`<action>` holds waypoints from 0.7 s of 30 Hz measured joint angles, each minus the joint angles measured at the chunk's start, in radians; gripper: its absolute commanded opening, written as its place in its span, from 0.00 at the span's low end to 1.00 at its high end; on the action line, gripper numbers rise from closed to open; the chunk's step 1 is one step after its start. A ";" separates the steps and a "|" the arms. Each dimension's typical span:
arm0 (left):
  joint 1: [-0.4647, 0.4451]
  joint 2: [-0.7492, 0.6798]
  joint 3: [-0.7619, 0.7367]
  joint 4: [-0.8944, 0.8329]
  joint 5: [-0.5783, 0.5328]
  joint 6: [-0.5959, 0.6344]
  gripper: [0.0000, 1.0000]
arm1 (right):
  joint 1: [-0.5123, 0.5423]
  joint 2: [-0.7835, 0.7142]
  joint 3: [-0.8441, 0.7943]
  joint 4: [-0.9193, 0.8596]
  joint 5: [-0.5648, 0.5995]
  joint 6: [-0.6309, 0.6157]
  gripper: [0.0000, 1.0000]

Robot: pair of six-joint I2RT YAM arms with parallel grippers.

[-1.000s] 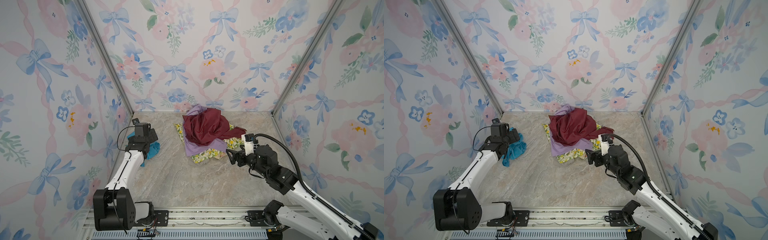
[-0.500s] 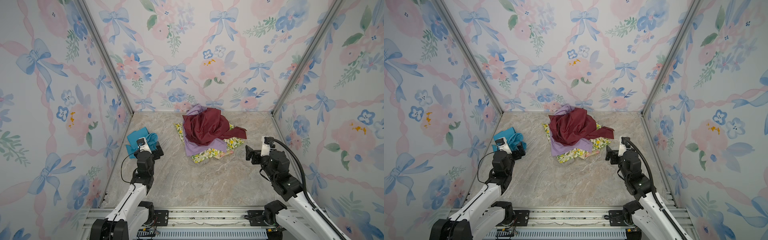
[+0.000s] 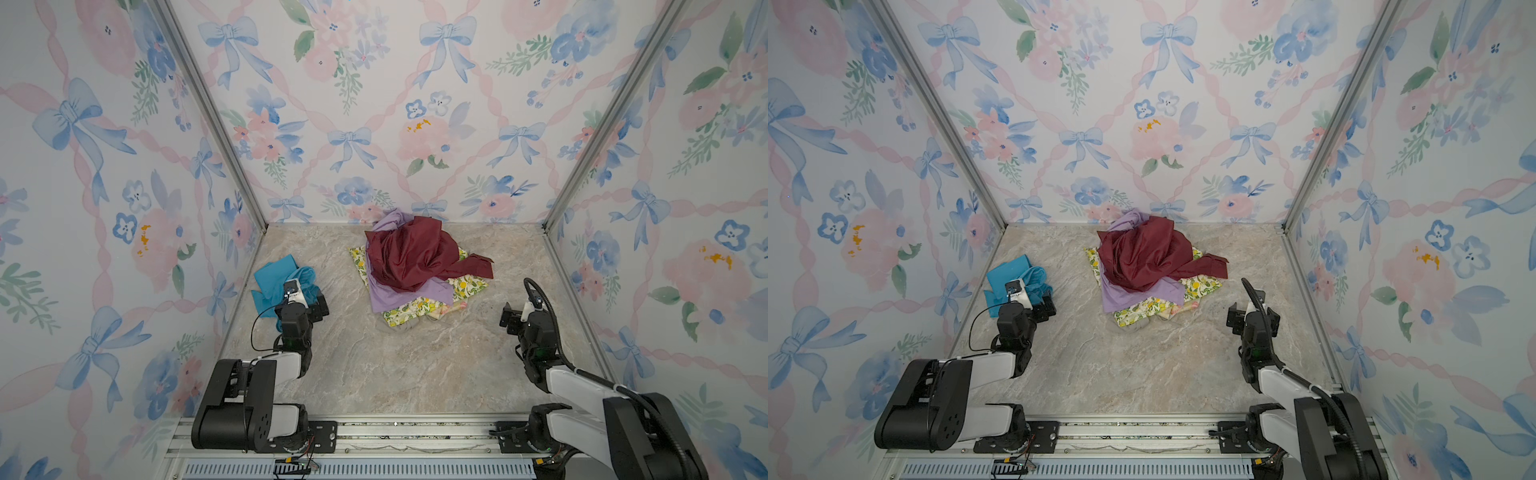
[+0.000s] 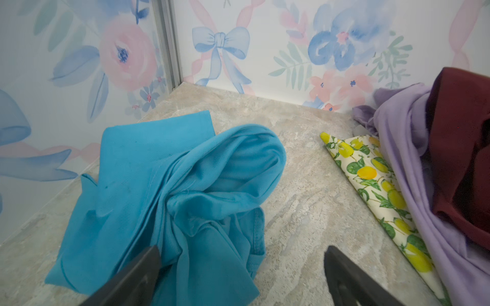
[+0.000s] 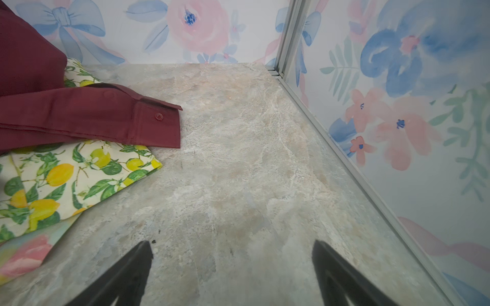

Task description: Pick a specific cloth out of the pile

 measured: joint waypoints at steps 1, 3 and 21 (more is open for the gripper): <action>0.000 0.005 -0.009 0.034 0.000 0.004 0.98 | -0.002 0.023 0.000 0.032 -0.003 -0.005 0.97; 0.000 0.030 -0.028 0.122 0.002 0.019 0.98 | -0.011 0.043 0.001 0.083 -0.012 -0.010 0.97; -0.041 0.201 -0.070 0.423 0.018 0.104 0.98 | -0.068 0.350 0.209 0.246 -0.170 -0.033 0.97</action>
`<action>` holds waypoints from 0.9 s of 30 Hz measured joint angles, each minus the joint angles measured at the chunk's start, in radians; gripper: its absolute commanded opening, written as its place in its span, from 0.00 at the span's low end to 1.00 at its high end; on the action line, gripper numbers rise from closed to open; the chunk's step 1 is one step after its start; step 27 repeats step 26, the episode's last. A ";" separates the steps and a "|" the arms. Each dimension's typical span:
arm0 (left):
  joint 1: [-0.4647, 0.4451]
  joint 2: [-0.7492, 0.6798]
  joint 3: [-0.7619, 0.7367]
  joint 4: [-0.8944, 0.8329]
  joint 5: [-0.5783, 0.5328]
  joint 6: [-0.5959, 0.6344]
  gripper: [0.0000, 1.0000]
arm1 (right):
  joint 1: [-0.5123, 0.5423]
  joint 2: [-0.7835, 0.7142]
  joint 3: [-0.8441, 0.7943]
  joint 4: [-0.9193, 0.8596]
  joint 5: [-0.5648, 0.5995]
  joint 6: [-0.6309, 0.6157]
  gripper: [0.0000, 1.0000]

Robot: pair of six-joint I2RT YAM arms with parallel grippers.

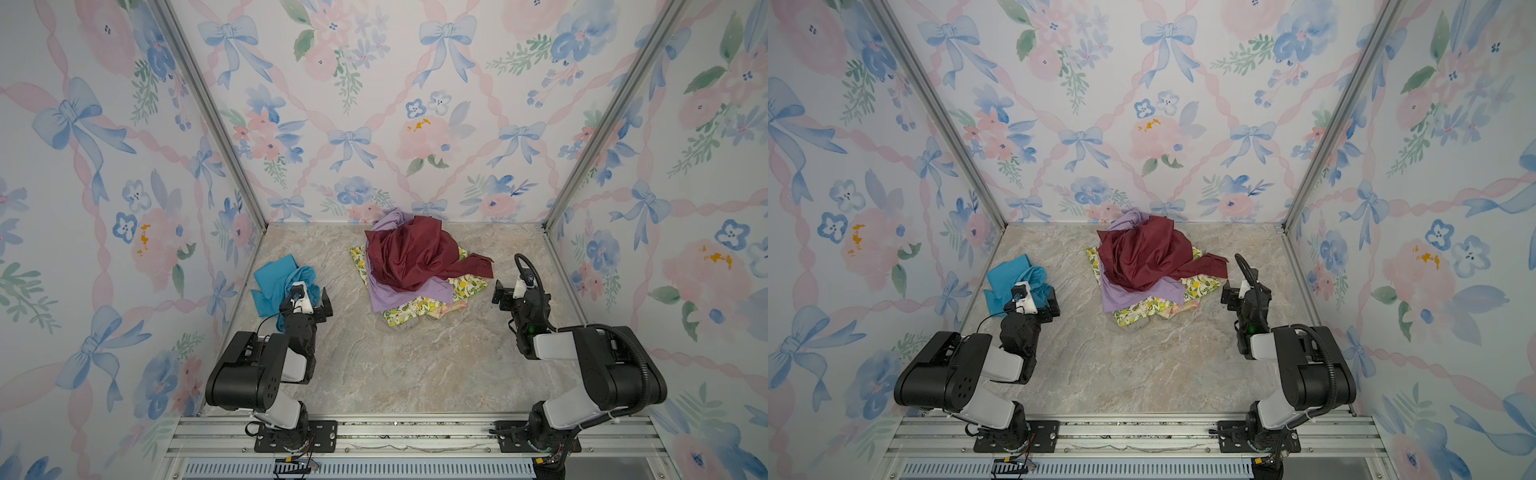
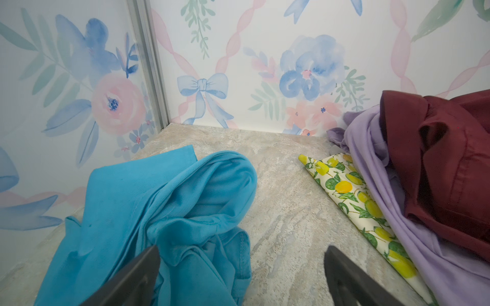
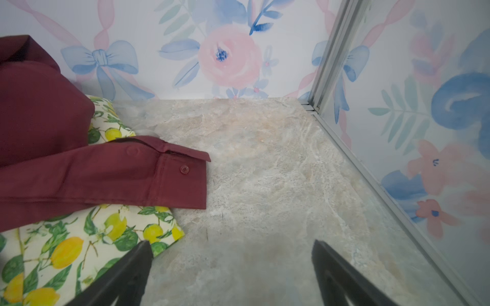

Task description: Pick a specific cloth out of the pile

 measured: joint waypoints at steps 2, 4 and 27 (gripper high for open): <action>0.000 0.000 0.000 0.000 0.000 0.000 0.98 | 0.000 -0.001 0.000 -0.022 -0.010 0.000 0.97; -0.002 0.000 0.000 0.000 0.000 0.000 0.98 | 0.005 -0.001 0.000 -0.045 -0.013 0.000 0.97; -0.019 0.000 0.000 0.000 -0.019 0.004 0.98 | -0.009 -0.001 0.000 -0.074 -0.058 0.000 0.97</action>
